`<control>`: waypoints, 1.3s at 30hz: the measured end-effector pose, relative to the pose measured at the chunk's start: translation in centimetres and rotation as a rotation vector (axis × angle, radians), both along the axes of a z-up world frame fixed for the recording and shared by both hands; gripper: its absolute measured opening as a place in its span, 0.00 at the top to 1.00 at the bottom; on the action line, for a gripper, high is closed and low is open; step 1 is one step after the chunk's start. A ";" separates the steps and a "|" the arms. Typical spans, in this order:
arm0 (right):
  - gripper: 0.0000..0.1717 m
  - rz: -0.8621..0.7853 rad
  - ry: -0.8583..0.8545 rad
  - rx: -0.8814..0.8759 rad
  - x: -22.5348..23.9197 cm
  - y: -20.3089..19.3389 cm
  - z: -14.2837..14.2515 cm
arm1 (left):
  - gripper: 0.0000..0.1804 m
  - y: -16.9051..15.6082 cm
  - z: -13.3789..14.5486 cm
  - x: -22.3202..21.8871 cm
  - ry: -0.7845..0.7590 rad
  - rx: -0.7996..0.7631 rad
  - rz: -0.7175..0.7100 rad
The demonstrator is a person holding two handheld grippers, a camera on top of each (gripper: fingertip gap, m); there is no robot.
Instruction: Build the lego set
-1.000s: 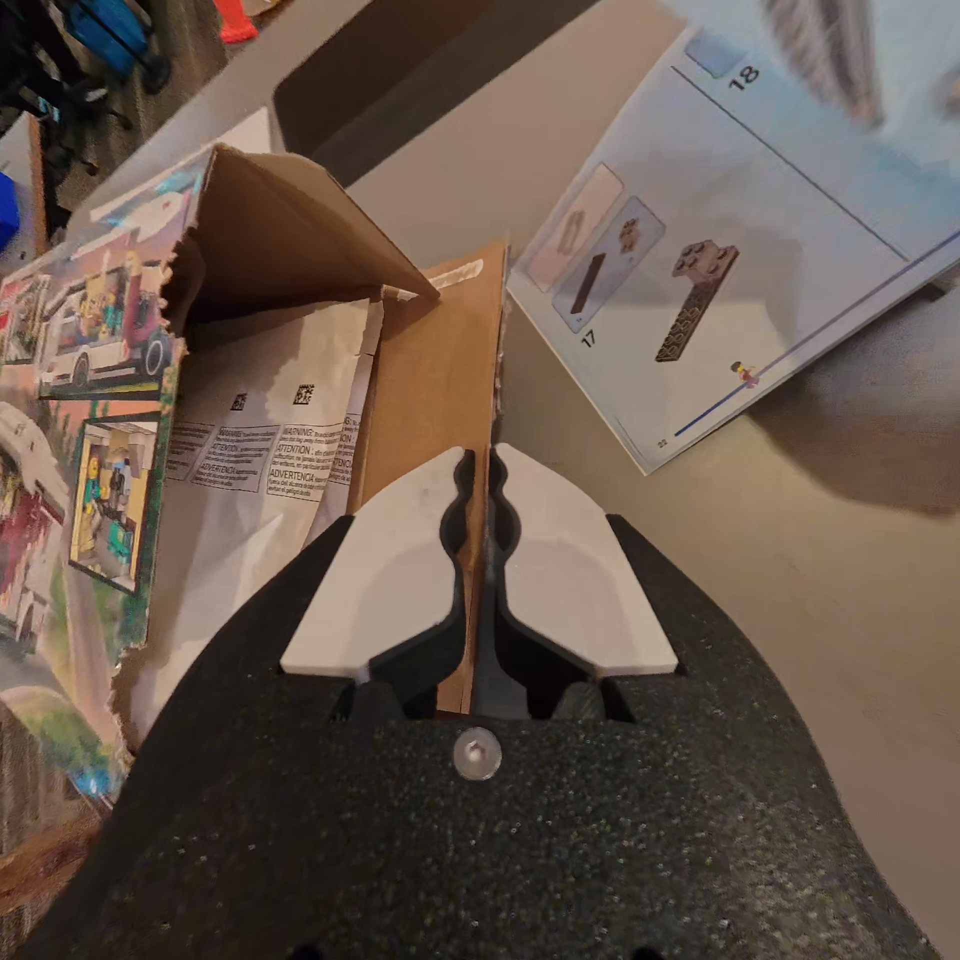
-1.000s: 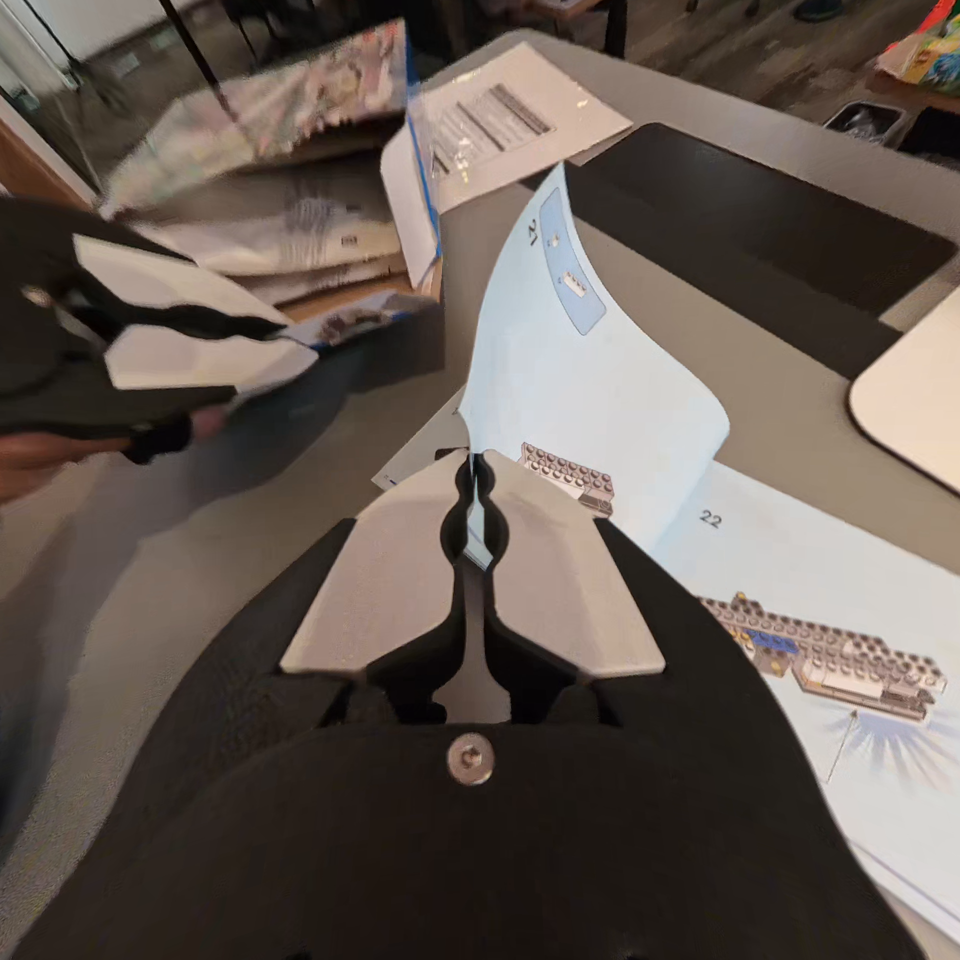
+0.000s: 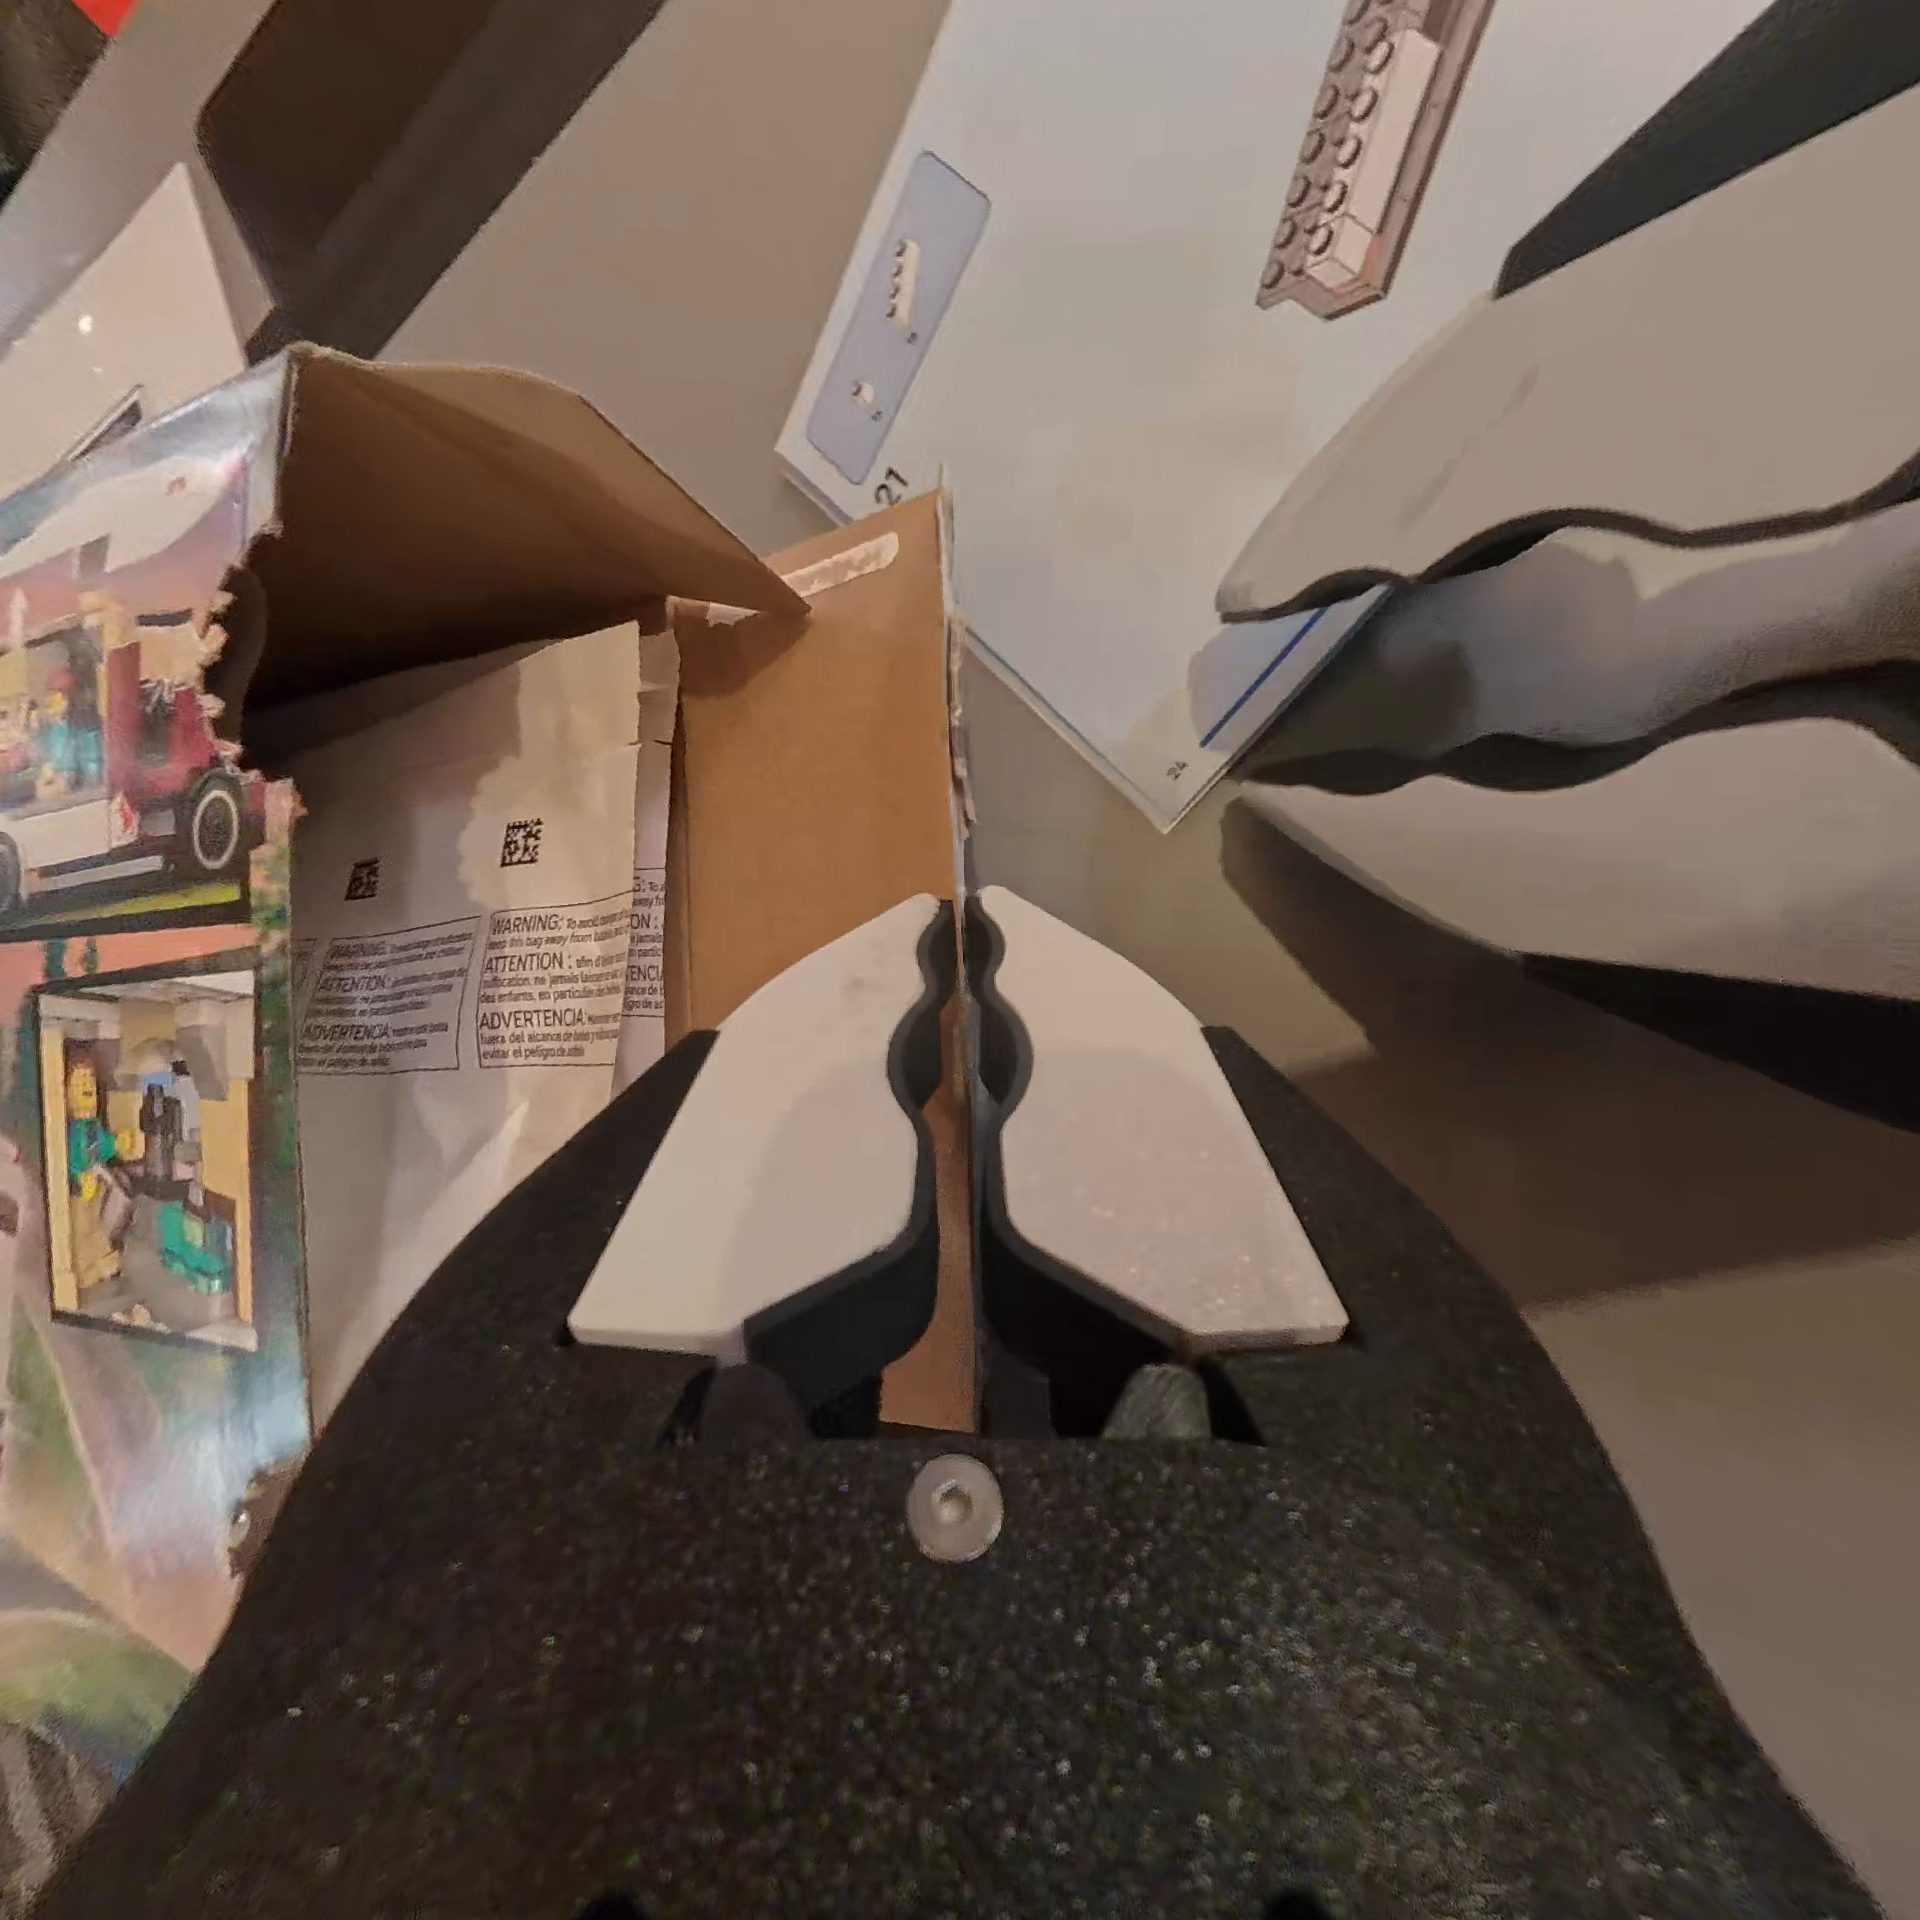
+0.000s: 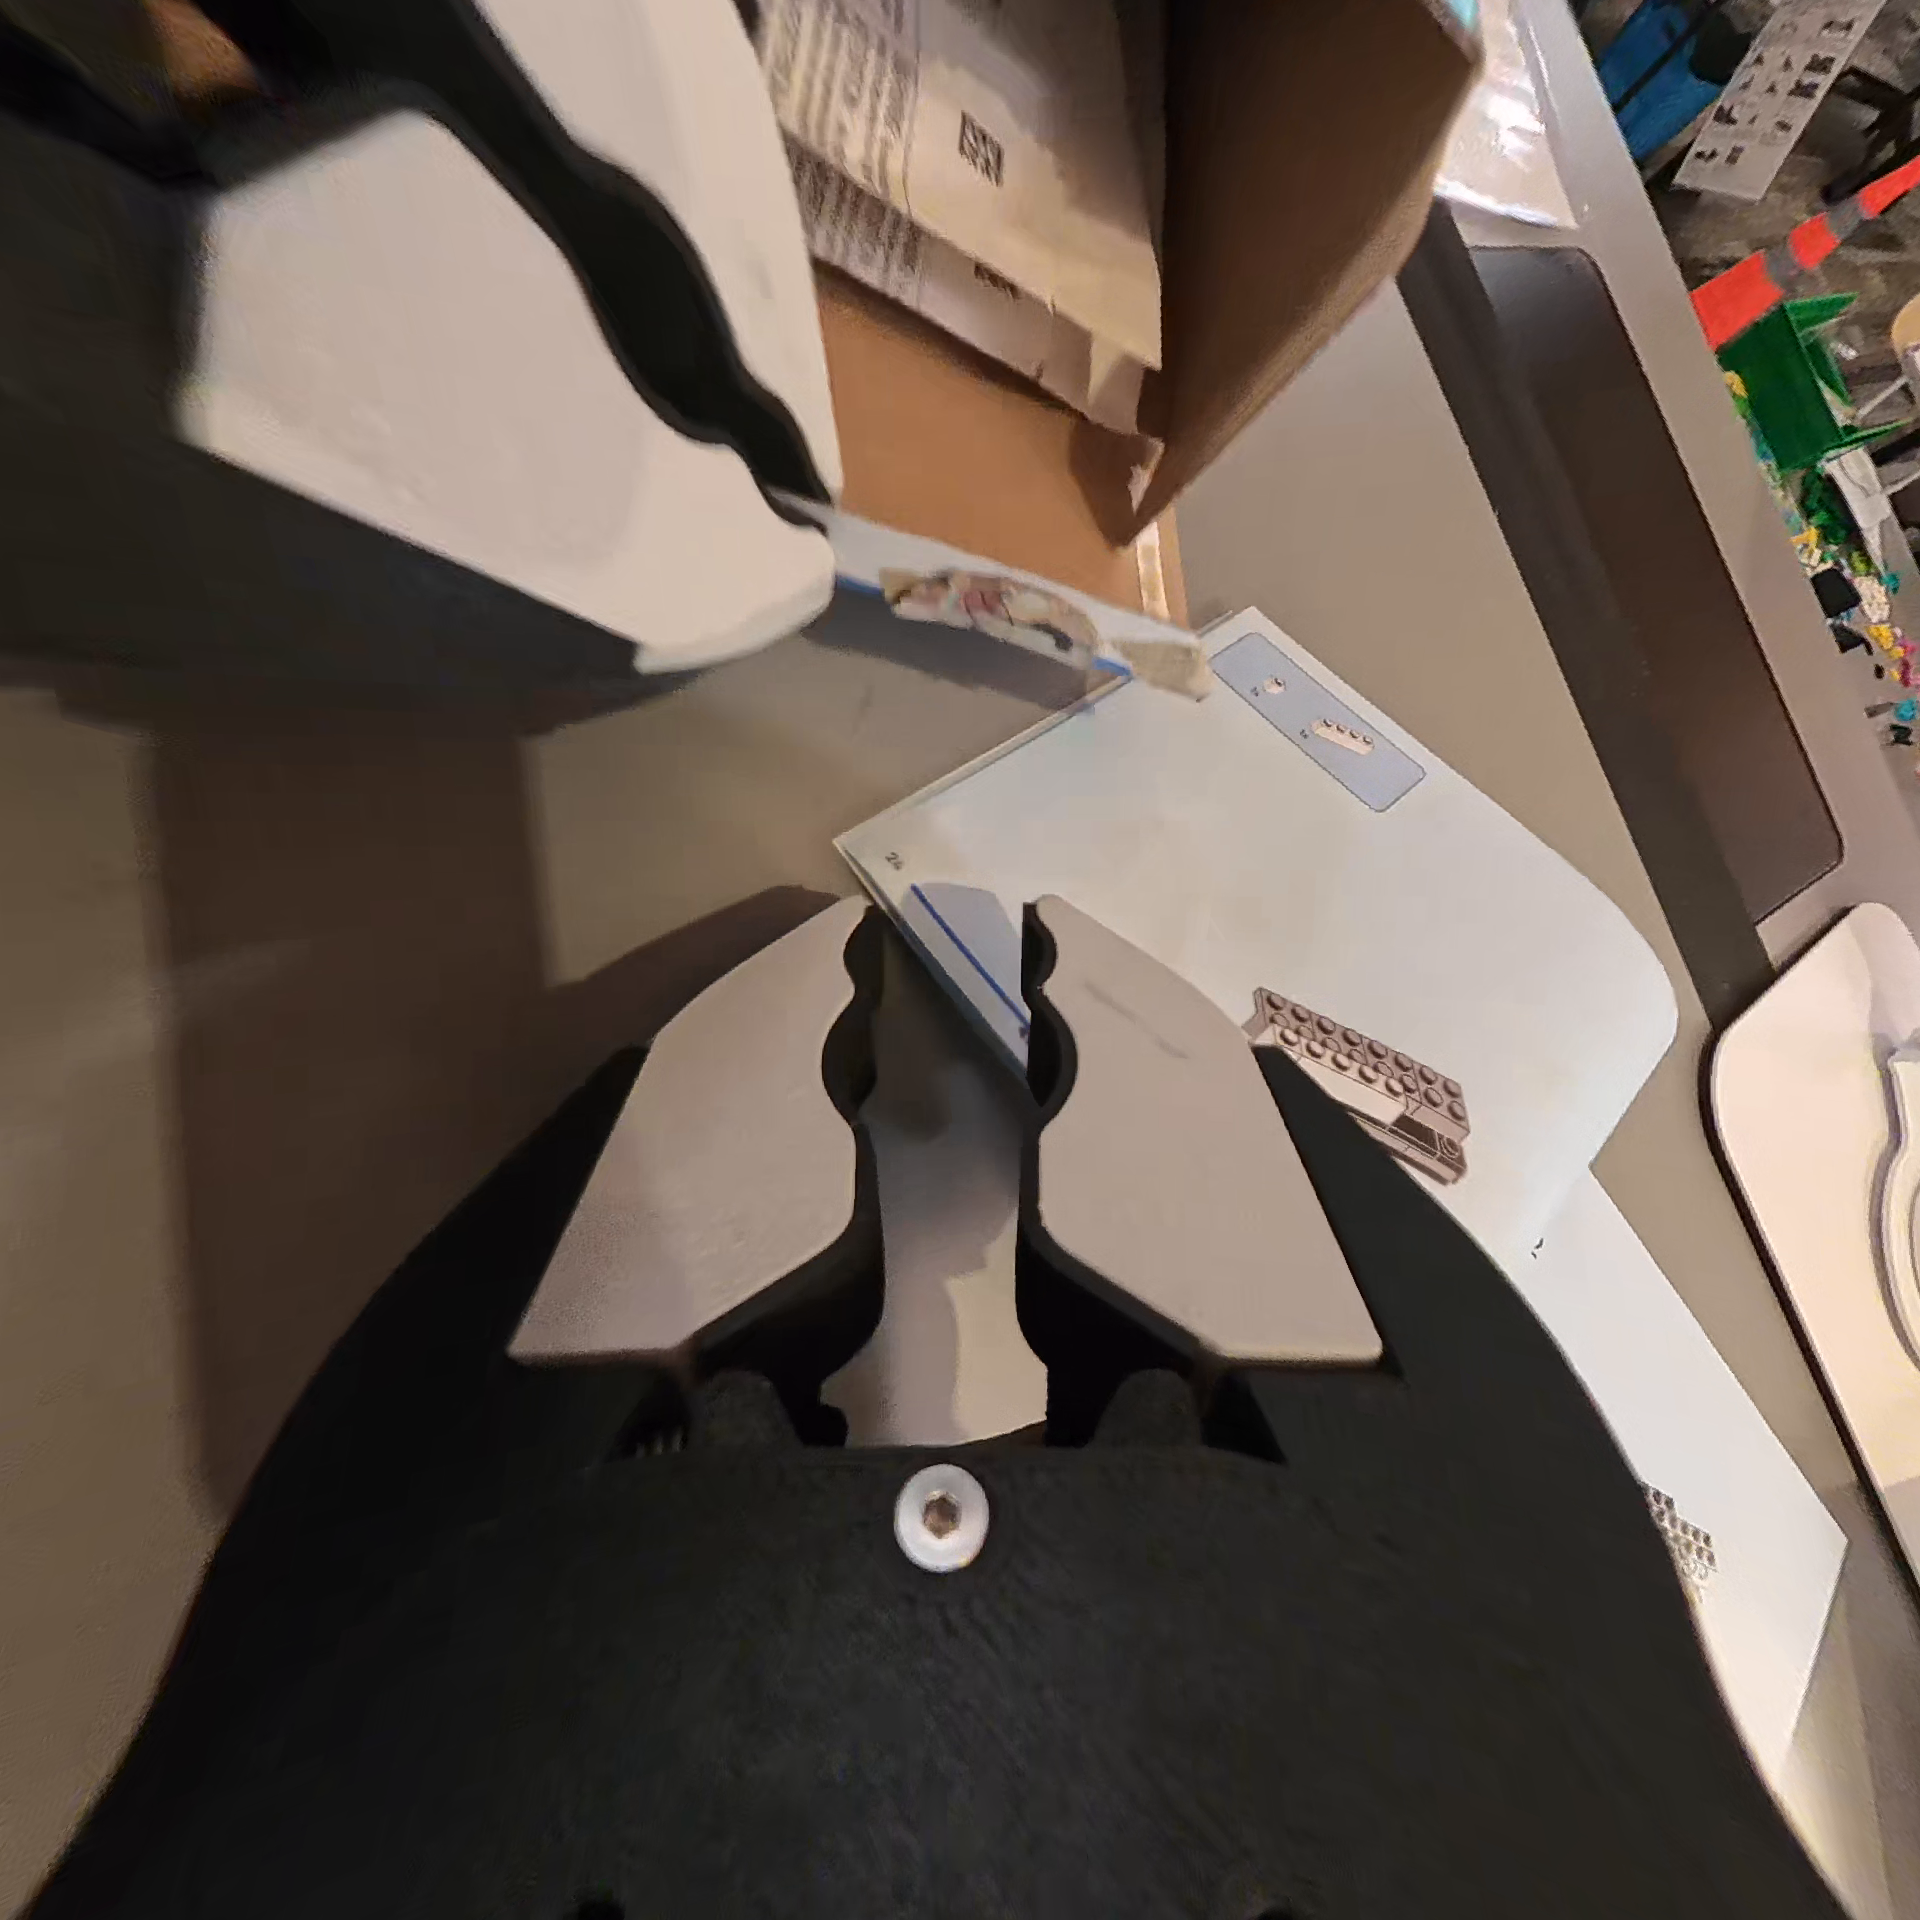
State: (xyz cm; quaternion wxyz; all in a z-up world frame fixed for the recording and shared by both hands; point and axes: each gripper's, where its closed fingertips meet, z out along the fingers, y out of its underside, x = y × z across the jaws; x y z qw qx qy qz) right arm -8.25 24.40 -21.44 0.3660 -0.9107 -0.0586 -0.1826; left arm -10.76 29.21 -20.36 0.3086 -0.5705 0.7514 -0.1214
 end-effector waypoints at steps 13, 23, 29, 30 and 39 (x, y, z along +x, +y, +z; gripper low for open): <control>0.83 0.038 0.106 0.147 -1.9 -1.0 1.8 | 0.96 -3.1 -1.9 0.8 0.036 -0.116 -0.123; 0.80 0.023 0.323 0.260 -4.1 -12.4 7.0 | 0.80 -7.3 5.0 2.0 -0.291 -0.324 -0.265; 0.75 -0.158 0.316 0.160 -0.3 -23.9 3.7 | 0.76 -14.2 6.7 2.5 -0.342 -0.562 -0.529; 0.75 -0.174 0.326 0.142 -0.3 -25.3 3.1 | 0.76 -15.7 6.5 2.5 -0.317 -0.598 -0.583; 0.77 -0.164 0.298 0.030 -0.8 -27.8 -0.7 | 0.77 -23.0 3.6 3.4 -0.131 -0.673 -0.777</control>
